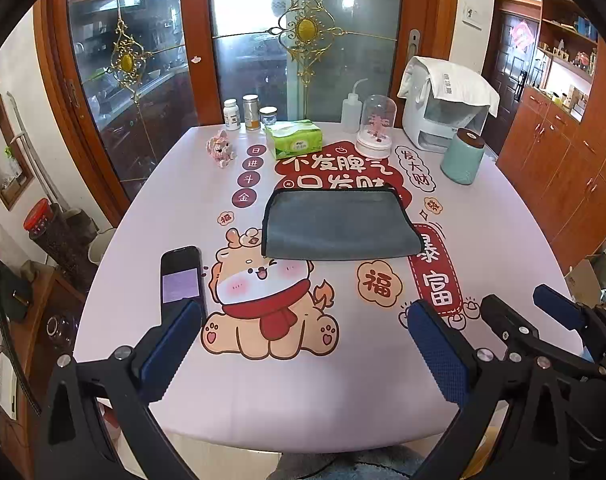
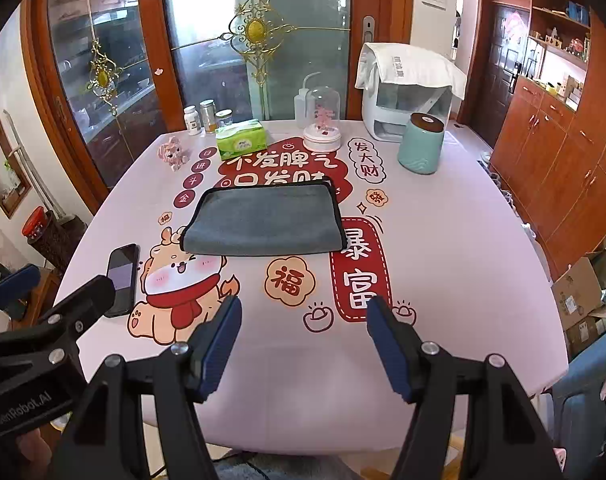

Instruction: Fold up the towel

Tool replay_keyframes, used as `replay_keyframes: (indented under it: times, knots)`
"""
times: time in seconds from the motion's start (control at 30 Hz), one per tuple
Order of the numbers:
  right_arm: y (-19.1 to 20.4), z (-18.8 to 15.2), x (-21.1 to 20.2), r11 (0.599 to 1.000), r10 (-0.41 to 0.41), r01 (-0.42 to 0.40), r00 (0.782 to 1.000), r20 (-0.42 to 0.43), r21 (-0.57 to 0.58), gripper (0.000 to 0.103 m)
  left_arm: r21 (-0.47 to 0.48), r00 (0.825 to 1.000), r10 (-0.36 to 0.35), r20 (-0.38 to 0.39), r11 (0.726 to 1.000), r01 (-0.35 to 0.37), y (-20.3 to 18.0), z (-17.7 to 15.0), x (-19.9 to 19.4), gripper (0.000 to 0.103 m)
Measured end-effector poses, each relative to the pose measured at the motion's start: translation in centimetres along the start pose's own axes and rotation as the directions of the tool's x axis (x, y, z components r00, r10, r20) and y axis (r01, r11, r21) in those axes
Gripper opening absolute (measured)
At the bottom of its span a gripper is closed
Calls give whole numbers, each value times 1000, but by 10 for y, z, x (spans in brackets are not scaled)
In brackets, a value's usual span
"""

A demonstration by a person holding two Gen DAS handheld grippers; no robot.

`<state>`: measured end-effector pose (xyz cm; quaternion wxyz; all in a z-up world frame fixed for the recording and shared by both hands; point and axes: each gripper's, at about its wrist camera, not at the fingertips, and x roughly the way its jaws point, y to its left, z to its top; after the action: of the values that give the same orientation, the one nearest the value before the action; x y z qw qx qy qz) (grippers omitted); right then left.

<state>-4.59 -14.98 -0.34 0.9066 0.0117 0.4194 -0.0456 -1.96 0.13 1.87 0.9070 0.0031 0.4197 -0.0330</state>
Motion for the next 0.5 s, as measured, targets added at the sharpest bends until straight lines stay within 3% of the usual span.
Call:
replay_keyframes:
  times: [0.5]
  knots:
    - [4,-2,-7,1000,-3,4,1000,17,-18,66,-20,1000,5,-15,1000,-5,5,-5,0,103]
